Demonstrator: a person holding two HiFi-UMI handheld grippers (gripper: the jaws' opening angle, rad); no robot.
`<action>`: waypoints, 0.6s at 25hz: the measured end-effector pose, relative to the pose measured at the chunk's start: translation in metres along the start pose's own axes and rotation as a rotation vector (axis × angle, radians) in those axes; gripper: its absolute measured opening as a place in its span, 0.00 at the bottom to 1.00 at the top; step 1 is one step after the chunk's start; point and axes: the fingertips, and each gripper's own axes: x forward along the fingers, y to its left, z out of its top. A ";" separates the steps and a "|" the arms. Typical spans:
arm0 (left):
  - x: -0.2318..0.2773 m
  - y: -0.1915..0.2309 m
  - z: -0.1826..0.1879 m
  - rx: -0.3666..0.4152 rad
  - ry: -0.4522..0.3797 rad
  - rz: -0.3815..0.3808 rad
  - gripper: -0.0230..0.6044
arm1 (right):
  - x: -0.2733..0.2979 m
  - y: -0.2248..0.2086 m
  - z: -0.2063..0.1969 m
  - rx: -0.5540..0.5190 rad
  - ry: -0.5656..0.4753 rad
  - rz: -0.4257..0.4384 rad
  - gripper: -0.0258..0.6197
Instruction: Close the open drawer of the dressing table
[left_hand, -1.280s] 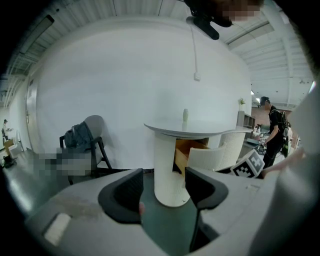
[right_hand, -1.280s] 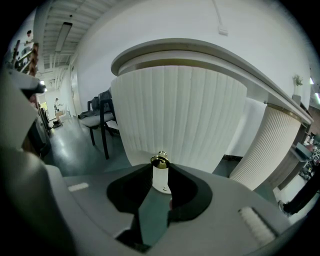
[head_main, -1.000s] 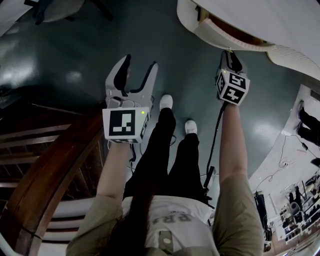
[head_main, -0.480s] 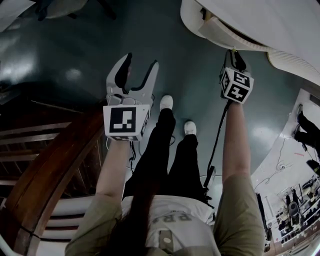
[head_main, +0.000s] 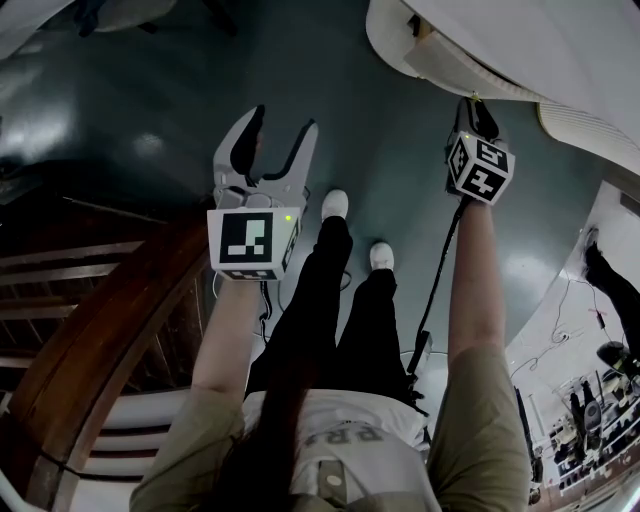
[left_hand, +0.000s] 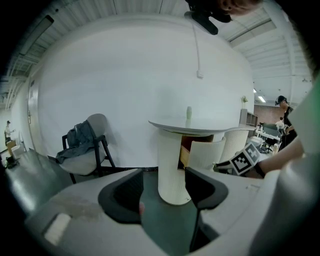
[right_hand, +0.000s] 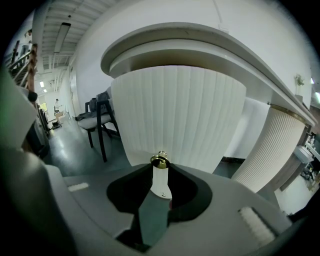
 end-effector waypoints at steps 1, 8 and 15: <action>0.000 0.000 0.000 0.000 -0.001 0.001 0.48 | 0.000 0.000 0.001 0.003 0.000 -0.001 0.19; 0.000 0.001 -0.001 0.009 0.006 0.002 0.48 | 0.004 -0.001 0.003 0.003 0.004 0.001 0.19; 0.003 0.002 -0.003 0.003 0.003 0.005 0.48 | 0.011 -0.004 0.007 0.010 0.011 -0.001 0.19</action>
